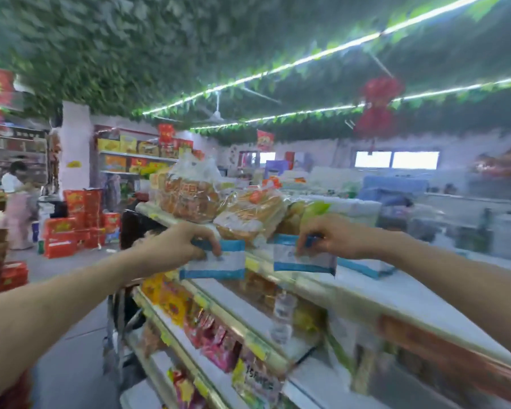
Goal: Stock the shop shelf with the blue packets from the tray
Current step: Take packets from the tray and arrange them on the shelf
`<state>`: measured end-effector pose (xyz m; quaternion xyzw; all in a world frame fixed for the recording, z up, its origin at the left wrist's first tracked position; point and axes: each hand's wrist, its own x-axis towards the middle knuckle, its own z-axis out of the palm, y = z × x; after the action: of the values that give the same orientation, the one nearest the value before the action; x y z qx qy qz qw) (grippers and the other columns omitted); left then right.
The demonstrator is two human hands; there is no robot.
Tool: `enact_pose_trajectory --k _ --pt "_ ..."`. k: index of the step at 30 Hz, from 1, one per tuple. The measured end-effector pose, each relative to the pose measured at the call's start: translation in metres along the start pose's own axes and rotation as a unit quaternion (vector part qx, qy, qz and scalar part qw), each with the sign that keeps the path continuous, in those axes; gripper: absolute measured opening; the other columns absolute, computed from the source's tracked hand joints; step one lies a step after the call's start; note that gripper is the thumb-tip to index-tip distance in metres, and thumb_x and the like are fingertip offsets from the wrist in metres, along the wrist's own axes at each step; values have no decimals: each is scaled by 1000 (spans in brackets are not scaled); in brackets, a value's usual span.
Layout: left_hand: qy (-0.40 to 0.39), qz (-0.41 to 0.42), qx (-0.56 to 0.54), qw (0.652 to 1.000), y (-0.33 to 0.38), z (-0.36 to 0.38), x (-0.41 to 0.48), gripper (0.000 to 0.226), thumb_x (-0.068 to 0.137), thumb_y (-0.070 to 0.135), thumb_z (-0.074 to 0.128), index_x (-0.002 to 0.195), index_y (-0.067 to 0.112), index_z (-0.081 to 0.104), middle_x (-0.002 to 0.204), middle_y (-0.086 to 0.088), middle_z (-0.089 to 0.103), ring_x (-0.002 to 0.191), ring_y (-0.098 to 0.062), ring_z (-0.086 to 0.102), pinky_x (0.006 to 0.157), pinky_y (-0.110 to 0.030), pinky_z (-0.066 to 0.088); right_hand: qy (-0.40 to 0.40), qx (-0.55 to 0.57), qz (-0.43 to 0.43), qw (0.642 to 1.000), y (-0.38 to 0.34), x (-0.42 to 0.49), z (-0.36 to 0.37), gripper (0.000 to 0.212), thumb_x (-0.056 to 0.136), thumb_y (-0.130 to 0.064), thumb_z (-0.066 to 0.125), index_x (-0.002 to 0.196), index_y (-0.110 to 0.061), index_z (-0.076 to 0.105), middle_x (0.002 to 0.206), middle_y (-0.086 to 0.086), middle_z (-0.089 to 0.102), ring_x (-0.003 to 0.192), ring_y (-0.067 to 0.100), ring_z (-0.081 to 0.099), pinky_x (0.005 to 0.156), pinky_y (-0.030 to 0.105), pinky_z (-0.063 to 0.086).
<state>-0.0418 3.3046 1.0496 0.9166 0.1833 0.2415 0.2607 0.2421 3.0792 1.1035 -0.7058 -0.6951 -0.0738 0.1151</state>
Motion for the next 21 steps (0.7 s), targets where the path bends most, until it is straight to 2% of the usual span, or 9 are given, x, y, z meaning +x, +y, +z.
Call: enact_pose_trajectory --k 3,5,8,11,13,15,19,21 --pt "-18 38 -32 999 53 45 55 33 94 1 66 86 31 78 109 14 70 91 -5 67 66 -16 50 49 8 103 993 77 -56 -35 42 81 0 74 82 -42 75 88 -21 68 86 -7 61 76 14 44" --pt "-12 57 -47 997 82 75 85 33 90 1 70 84 32 80 97 20 71 88 -3 67 65 -11 47 81 -7 159 984 124 -88 -49 50 80 6 71 75 -43 71 80 -24 67 82 -12 61 73 13 43" --pt "-32 77 -49 995 118 113 121 28 90 9 73 89 36 79 97 22 67 91 -2 63 68 -16 43 108 -33 230 967 185 -131 -57 48 81 7 70 74 -40 71 80 -23 67 80 -2 62 76 15 45" --pt "-56 101 -50 992 151 144 152 29 90 7 71 90 34 79 105 15 65 94 -5 61 70 -16 45 123 -43 255 958 236 -161 -53 40 82 8 71 78 -32 75 86 -13 71 84 6 65 85 21 51" --pt "-73 104 -67 990 169 162 170 31 92 3 69 90 32 80 108 11 65 97 -11 63 72 -22 54 119 -43 272 954 267 -175 -46 35 85 7 70 81 -27 76 90 -12 72 86 3 66 88 20 52" --pt "-85 103 -70 989 184 179 185 32 94 1 66 92 29 80 113 9 65 99 -12 64 77 -27 61 121 -45 290 948 294 -181 -37 31 88 2 68 87 -27 78 97 -13 73 92 5 67 94 27 54" --pt "-102 95 -74 987 206 206 212 30 96 2 64 95 27 80 118 12 60 103 -14 60 71 -20 60 117 -26 294 948 326 -180 -22 28 91 3 65 94 -21 79 102 -11 68 97 12 66 98 30 52" --pt "-107 91 -77 987 214 216 224 31 97 2 63 95 28 80 121 11 60 106 -16 60 74 -25 62 109 -35 285 952 336 -174 -14 26 92 3 64 97 -19 78 107 -5 67 99 15 65 99 32 52"
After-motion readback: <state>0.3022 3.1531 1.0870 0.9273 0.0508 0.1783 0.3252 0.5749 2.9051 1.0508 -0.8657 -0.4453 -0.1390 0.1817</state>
